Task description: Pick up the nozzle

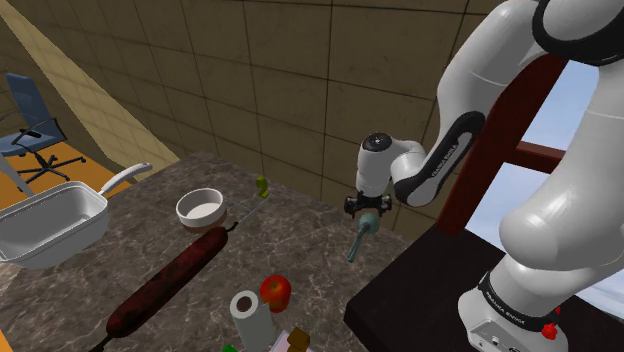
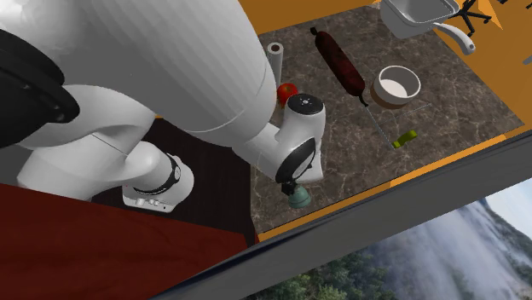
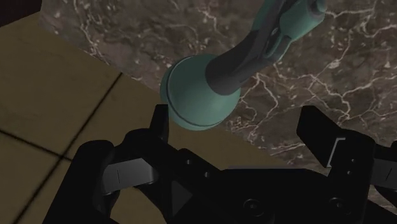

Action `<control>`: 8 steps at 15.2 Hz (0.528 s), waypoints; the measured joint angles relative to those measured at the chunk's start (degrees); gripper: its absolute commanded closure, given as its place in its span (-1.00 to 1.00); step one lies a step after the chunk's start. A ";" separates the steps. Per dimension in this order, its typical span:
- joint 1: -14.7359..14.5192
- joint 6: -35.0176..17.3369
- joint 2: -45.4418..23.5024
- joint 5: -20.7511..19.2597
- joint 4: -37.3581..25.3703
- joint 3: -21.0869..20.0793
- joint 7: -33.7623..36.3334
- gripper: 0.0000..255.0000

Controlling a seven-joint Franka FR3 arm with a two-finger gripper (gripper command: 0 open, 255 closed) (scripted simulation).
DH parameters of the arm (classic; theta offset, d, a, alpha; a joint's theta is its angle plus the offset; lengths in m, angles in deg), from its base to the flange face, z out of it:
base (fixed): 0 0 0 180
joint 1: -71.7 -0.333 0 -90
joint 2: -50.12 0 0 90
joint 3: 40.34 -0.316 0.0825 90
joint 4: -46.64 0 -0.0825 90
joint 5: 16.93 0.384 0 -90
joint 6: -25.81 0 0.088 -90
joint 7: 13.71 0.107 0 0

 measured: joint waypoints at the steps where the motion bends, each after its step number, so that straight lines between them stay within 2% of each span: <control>1: -0.48 -0.13 -1.19 -2.11 -0.60 0.87 1.71 -1.00; 5: -2.59 -0.80 -5.62 -10.01 -2.69 4.21 8.31 -1.00; 6: -2.76 -0.81 -5.91 -10.47 -2.84 4.37 8.74 1.00; 8: -2.88 -0.82 -6.11 -10.81 -2.98 4.49 9.04 1.00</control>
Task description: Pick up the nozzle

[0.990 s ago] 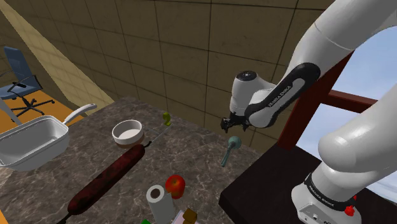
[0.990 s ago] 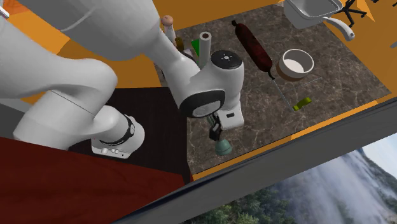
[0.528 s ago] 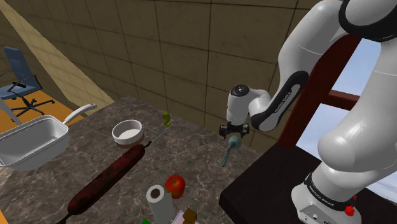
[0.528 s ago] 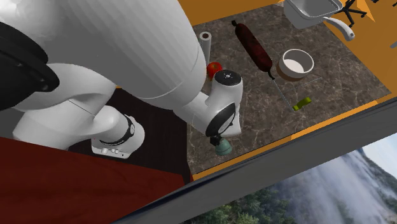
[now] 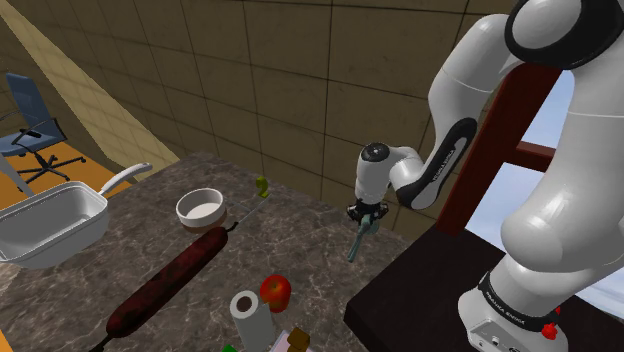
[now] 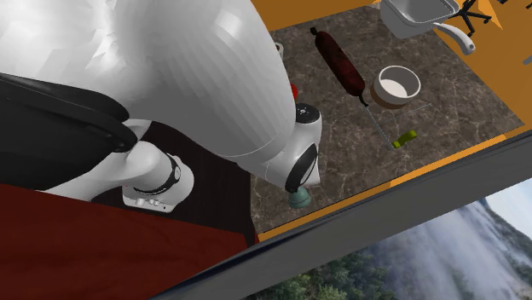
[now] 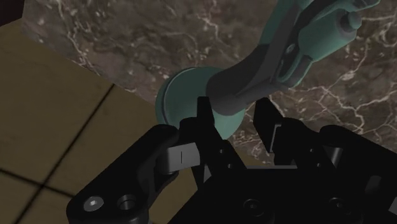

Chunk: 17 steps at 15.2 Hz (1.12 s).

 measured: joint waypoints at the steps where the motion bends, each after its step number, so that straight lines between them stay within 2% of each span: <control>1: -0.02 0.01 -0.02 -0.06 -0.02 0.02 0.05 1.00; 9: 0.19 0.05 0.47 0.66 0.23 -0.31 -0.55 1.00; 12: 1.39 0.34 2.87 4.72 1.46 -1.96 -4.07 1.00; 17: 4.12 1.26 8.87 15.64 4.09 -6.37 -13.10 1.00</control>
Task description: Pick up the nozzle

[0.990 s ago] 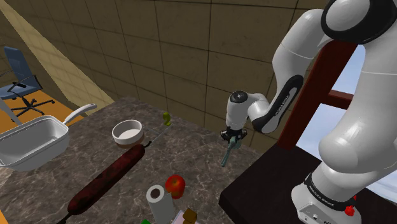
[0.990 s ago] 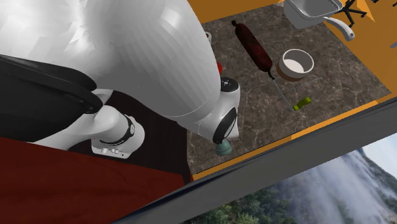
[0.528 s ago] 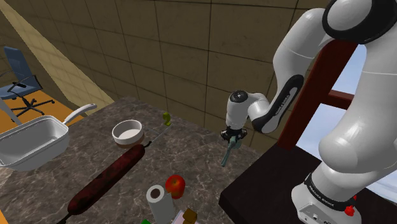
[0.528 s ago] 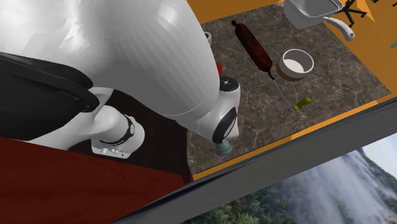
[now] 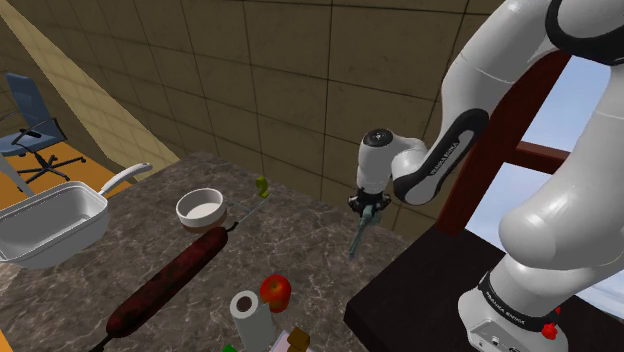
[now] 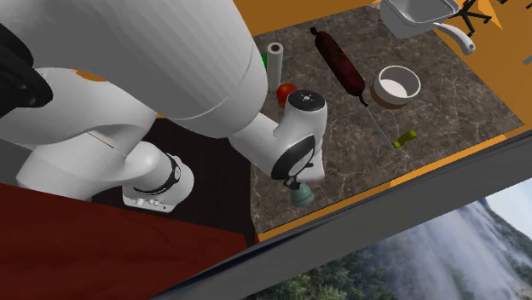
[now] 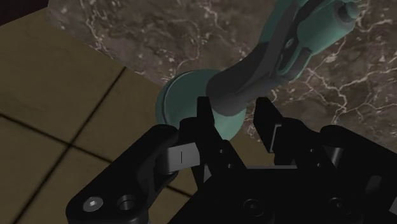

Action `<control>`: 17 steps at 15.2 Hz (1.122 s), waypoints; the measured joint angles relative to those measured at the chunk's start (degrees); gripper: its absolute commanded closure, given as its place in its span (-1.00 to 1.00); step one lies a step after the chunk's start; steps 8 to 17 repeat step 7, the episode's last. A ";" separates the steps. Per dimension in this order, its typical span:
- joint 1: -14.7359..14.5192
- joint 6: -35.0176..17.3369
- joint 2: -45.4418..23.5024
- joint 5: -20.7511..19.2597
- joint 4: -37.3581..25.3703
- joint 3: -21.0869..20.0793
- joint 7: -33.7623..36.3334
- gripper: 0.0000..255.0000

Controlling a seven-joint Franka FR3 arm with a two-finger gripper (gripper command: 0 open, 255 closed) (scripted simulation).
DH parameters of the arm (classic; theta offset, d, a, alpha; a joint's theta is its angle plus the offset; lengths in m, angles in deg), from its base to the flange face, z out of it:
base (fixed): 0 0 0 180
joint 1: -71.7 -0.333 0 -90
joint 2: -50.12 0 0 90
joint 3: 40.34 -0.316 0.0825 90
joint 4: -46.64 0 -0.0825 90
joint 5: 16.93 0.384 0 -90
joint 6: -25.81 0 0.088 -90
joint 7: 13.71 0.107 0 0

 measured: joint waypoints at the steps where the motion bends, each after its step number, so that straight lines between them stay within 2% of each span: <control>1: 0.45 0.21 1.10 2.25 0.39 -0.79 -1.83 1.00; 7: 1.86 1.51 7.79 15.51 2.74 -4.32 -12.49 1.00; 17: 1.86 1.51 7.79 15.51 2.74 -4.32 -12.49 1.00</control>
